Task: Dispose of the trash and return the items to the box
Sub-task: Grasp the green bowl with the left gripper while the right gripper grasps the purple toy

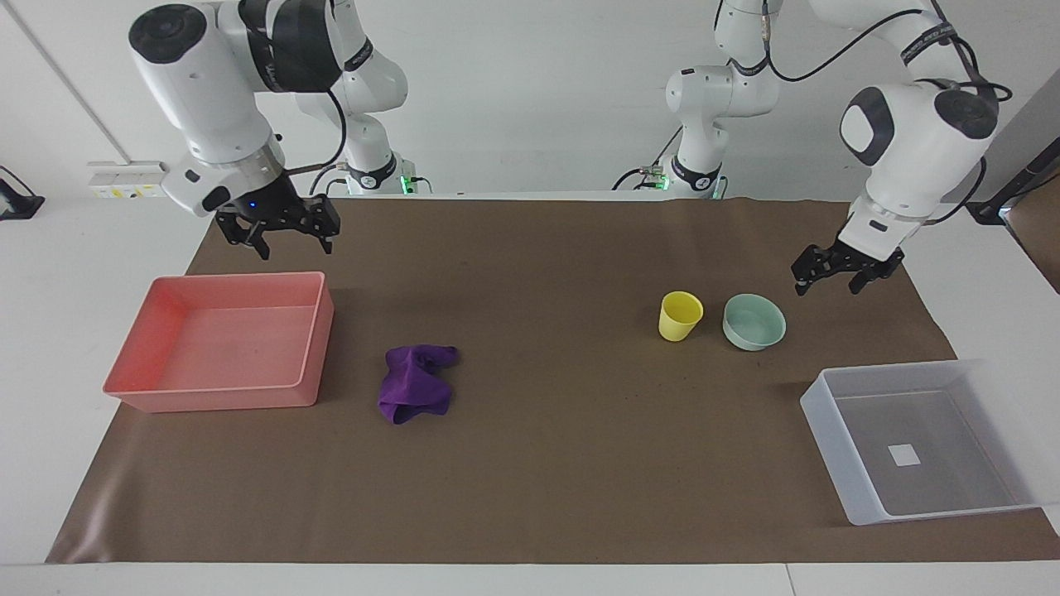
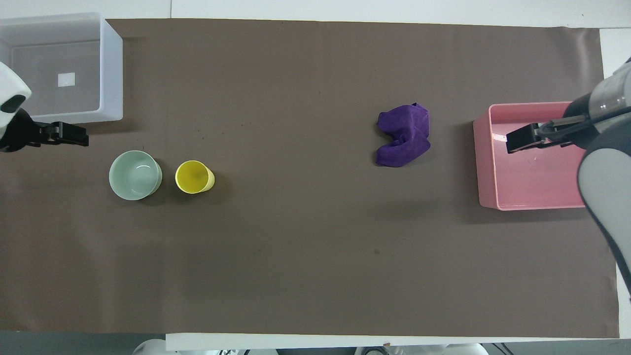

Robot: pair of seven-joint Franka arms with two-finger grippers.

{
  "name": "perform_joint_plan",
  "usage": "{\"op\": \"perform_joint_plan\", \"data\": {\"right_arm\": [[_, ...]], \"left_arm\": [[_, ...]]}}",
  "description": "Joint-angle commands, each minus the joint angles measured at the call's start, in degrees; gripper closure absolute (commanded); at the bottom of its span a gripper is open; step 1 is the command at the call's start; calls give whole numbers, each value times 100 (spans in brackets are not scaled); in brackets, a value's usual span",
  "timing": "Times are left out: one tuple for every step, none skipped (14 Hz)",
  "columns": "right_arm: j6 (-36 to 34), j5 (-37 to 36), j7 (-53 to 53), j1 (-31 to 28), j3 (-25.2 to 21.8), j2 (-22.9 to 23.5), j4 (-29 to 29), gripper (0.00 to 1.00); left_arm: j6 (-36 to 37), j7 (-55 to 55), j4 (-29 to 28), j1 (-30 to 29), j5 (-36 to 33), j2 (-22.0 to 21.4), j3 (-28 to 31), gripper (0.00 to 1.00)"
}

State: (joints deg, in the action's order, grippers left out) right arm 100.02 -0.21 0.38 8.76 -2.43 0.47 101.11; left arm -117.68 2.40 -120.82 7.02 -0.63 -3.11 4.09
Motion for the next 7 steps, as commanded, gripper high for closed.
{"op": "perform_joint_plan", "data": {"right_arm": [[839,56,269,283,24,602,93,4],[1191,65,296,362,24,839,102,4],[1543,65,331,476,24,1050,128,5],[1877,65,357,512,24,1235,163,6],[2246,73,357,608,32,1454,164,6],[2563,126,418,722,24,1674,164,7],[2783,144,576,741,32,1841,164,7]], "left_arm": [[-1522,-134,-1256,98,20,-15,39,0],[-2278,-213,-1521,98,20,212,30,10],[-2599,-431,-1576,150,20,424,48,99],[-2637,-520,-1507,168,20,582,39,100],[-2602,-478,-1410,159,20,662,48,100],[-2593,-468,-1401,151,20,663,39,100],[-2576,-460,-1375,150,20,672,48,100]]}}
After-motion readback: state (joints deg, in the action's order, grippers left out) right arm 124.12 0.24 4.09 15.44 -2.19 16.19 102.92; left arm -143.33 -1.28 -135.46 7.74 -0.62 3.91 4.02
